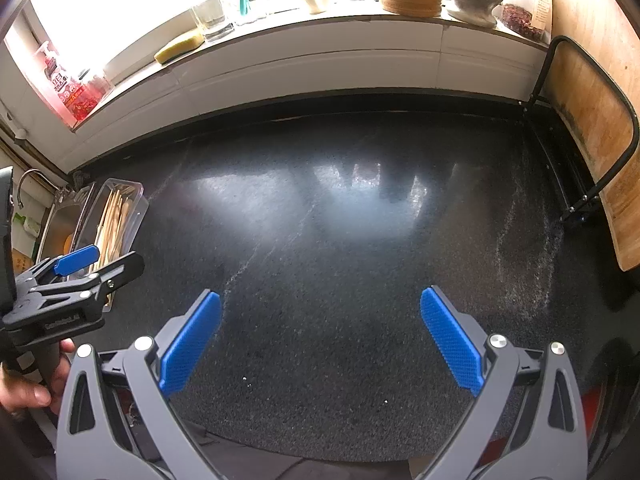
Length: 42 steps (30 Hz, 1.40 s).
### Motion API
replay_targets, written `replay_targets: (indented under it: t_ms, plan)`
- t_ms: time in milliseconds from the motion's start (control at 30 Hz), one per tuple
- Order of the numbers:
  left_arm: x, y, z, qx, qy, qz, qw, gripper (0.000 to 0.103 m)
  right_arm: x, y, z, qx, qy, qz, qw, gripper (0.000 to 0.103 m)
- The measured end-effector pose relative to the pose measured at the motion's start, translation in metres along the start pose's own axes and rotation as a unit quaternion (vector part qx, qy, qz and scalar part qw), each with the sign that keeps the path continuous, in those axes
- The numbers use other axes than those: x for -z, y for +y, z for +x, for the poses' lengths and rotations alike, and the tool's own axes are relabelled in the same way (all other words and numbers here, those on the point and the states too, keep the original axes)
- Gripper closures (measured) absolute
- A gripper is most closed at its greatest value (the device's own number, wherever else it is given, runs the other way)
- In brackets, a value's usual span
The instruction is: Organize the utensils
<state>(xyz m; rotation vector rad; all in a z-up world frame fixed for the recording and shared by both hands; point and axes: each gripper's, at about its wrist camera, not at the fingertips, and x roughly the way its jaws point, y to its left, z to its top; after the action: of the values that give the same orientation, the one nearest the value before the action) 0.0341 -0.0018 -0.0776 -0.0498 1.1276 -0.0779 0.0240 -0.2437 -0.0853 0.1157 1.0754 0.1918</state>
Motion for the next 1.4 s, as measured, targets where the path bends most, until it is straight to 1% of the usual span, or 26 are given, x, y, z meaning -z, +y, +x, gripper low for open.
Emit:
replay_targets:
  t_ms: [67,133,200,233,300,367,400,433,500,533,567,633,667,767,833,933,1200,1400]
  plan:
    - [0.000,0.002,0.007,-0.003,-0.011,0.003,0.9999,0.006,-0.001,-0.002,0.002,0.004,-0.012,-0.002,1.000,0.006]
    - [0.003,0.006,0.023,-0.012,-0.032,0.010,0.9994,0.006,0.001,-0.009,0.005,-0.001,-0.051,-0.016,0.999,0.006]
    - [0.009,0.015,0.040,-0.002,-0.048,0.017,0.9987,0.006,0.004,-0.018,0.011,-0.005,-0.081,-0.030,0.996,0.006]
    - [0.012,0.019,0.050,-0.003,-0.049,0.018,0.9986,0.006,0.006,-0.027,0.018,0.001,-0.090,-0.036,0.995,0.006]
    - [0.019,0.032,0.071,-0.014,-0.044,0.020,0.9988,0.006,0.009,-0.051,0.031,0.010,-0.092,-0.035,0.995,0.006]
    - [0.027,0.051,0.099,-0.028,-0.019,0.019,0.9992,0.006,0.017,-0.093,0.049,0.017,-0.088,-0.013,0.996,0.006]
    - [0.033,0.062,0.112,-0.030,-0.013,0.015,0.9994,0.006,0.020,-0.111,0.056,0.018,-0.089,-0.007,0.996,0.006]
    - [0.037,0.070,0.119,-0.032,-0.009,0.013,0.9994,0.006,0.024,-0.130,0.062,0.026,-0.090,-0.003,0.996,0.006]
    - [0.046,0.088,0.135,-0.047,-0.005,0.010,0.9988,0.005,0.036,-0.170,0.074,0.054,-0.096,-0.015,0.994,0.006]
    - [0.048,0.093,0.134,-0.055,-0.026,0.013,0.9980,0.005,0.040,-0.181,0.079,0.068,-0.094,-0.022,0.993,0.006]
    - [0.050,0.095,0.134,-0.054,-0.039,0.017,0.9976,0.005,0.045,-0.196,0.084,0.080,-0.092,-0.029,0.992,0.006]
    - [0.051,0.100,0.135,-0.053,-0.048,0.019,0.9973,0.005,0.051,-0.219,0.090,0.093,-0.093,-0.029,0.991,0.006]
    - [0.052,0.102,0.136,-0.053,-0.056,0.018,0.9969,0.005,0.053,-0.231,0.095,0.094,-0.091,-0.027,0.991,0.006]
    - [0.054,0.102,0.138,-0.055,-0.079,0.019,0.9952,0.005,0.055,-0.250,0.103,0.098,-0.088,-0.024,0.991,0.006]
    - [0.056,0.101,0.139,-0.051,-0.092,0.023,0.9942,0.005,0.054,-0.257,0.109,0.090,-0.085,-0.018,0.992,0.006]
    - [0.054,0.101,0.139,-0.048,-0.091,0.028,0.9943,0.005,0.053,-0.262,0.113,0.080,-0.092,-0.019,0.992,0.005]
    - [0.052,0.099,0.141,-0.048,-0.091,0.029,0.9943,0.005,0.043,-0.268,0.116,0.078,-0.090,-0.023,0.993,0.005]
    - [0.052,0.099,0.141,-0.048,-0.091,0.028,0.9943,0.005,0.044,-0.268,0.116,0.078,-0.090,-0.023,0.993,0.005]
